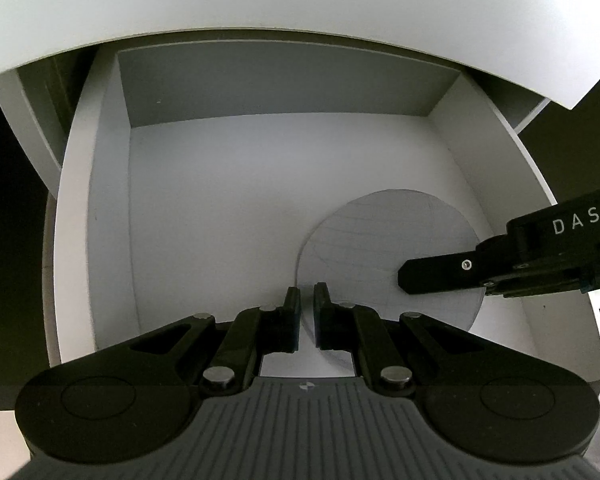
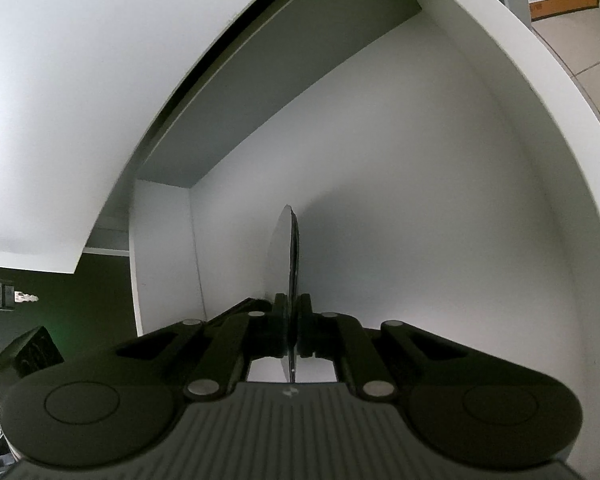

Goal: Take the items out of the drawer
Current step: 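Close the right gripper on the grey pad's rim, tilting it upright, then lift the grey pad out of the drawer with the right gripper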

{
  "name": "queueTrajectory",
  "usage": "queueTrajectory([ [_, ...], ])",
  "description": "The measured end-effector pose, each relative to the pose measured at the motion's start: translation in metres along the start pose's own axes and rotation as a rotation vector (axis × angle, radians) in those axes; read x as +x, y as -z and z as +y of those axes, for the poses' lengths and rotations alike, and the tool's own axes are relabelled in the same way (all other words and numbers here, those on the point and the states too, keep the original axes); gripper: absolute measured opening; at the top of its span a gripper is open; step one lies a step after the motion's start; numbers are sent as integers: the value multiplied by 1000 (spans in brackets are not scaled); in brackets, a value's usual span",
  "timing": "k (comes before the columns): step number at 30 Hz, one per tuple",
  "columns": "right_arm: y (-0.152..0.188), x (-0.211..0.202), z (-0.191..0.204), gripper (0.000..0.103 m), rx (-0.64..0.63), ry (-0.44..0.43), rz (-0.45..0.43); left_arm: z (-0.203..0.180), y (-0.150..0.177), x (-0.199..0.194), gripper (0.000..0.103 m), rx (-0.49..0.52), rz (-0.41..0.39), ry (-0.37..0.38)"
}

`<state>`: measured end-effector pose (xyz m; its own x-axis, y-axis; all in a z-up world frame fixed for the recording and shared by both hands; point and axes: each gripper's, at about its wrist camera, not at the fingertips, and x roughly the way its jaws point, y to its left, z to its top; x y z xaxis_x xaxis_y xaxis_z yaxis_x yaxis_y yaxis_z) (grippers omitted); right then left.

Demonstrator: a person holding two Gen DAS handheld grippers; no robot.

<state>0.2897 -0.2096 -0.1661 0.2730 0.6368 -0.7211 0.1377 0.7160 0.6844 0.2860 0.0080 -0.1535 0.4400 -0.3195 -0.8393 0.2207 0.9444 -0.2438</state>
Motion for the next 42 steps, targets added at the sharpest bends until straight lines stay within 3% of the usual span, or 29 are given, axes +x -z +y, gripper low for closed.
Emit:
queueTrajectory([
  [3,2,-4,0,4,4,0,-12,-5,0,-4,10,37,0,-5],
  [9,4,-17,0,4,20,-23,-15,-29,0,-28,36,172,-36,-8],
  [19,23,-77,-1,4,86,-124,-45,-48,17,-99,61,257,-121,60],
  [28,43,-140,2,5,118,-219,-50,-67,49,-152,65,261,-209,71],
  [33,65,-166,21,5,77,-260,-61,-80,63,-181,65,238,-240,76],
  [42,109,-209,62,5,8,-322,-95,-111,98,-256,65,295,-340,46],
])
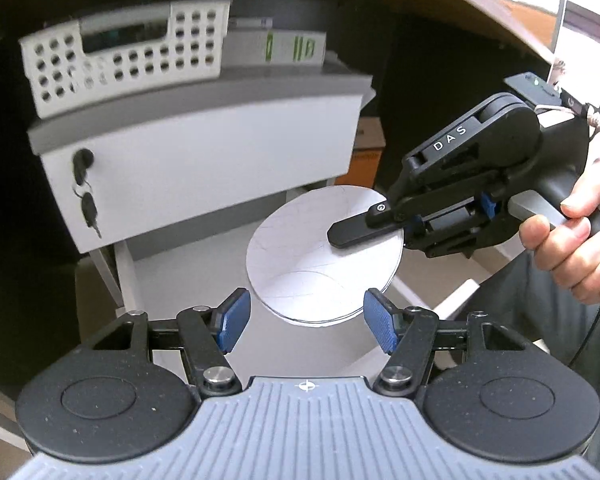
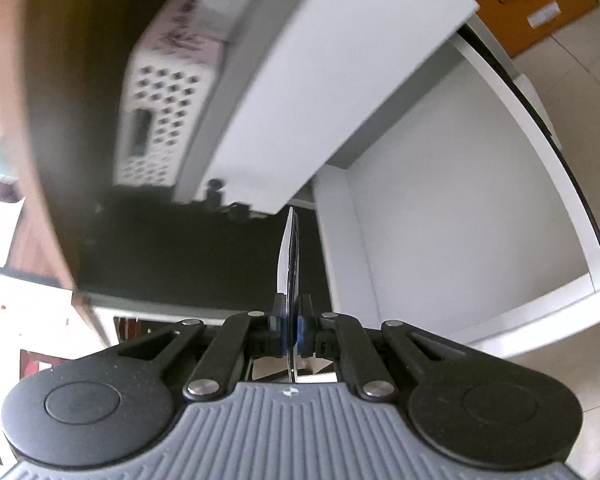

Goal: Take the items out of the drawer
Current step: 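Lift the grey pad out of the drawer with the right gripper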

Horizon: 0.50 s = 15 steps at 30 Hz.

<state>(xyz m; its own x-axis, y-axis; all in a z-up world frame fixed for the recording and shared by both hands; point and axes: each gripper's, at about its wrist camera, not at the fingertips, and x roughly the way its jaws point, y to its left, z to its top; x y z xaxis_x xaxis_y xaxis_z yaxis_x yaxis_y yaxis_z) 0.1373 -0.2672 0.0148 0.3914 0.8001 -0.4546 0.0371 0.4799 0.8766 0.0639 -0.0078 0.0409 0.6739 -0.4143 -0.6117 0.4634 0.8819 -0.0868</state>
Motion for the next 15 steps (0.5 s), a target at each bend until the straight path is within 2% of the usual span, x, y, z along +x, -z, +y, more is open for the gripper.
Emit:
queueTrajectory([
  [5,20,-19,23,5,-8,-49,-15,-15,-2,-39,65,13,-33,-1],
  [10,34,-27,50,5,-14,-102,-9,-22,-9,-73,65,-26,-51,-8],
  [15,41,-34,78,5,-23,-146,-15,-24,-19,-113,64,-53,-116,-21],
])
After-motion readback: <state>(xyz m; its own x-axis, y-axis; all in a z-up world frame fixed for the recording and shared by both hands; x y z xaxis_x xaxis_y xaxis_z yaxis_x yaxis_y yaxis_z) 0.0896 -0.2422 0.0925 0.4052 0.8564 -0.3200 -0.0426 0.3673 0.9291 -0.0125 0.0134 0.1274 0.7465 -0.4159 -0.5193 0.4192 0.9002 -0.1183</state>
